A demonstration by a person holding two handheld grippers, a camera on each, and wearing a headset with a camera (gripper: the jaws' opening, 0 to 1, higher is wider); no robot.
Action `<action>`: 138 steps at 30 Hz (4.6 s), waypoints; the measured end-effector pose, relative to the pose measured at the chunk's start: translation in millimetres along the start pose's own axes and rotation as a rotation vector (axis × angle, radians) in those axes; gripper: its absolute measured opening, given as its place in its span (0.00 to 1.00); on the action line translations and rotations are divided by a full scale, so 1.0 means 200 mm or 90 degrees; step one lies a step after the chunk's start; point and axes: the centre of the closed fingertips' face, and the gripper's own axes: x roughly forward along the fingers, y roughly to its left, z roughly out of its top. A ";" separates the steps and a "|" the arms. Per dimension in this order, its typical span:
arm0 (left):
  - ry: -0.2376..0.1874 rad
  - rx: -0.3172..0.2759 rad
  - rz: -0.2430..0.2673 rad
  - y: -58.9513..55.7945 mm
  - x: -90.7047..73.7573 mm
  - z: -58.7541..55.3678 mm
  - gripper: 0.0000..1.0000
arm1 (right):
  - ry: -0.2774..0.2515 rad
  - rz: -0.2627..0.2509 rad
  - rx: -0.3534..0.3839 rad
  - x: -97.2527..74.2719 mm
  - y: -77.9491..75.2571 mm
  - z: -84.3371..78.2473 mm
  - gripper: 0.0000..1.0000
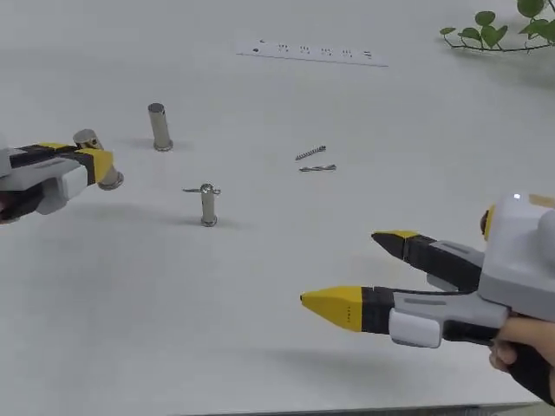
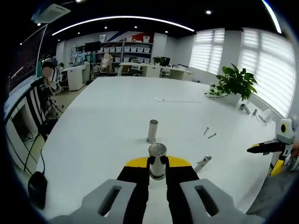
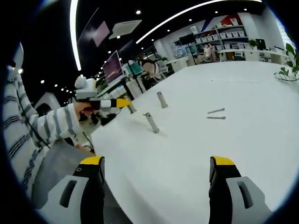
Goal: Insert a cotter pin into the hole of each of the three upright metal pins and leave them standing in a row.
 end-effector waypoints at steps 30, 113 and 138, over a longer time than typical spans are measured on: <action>0.057 -0.014 0.019 -0.20 0.00 -0.26 0.11 | 0.032 0.029 -0.016 -0.01 -0.01 -0.03 0.94; 0.096 0.015 -0.083 -0.23 -0.14 -0.41 0.93 | 0.061 0.045 -0.054 -0.04 -0.03 0.04 0.95; 0.122 -0.008 -0.101 -0.25 -0.19 -0.47 0.99 | 0.164 0.058 -0.182 0.04 -0.21 0.27 0.98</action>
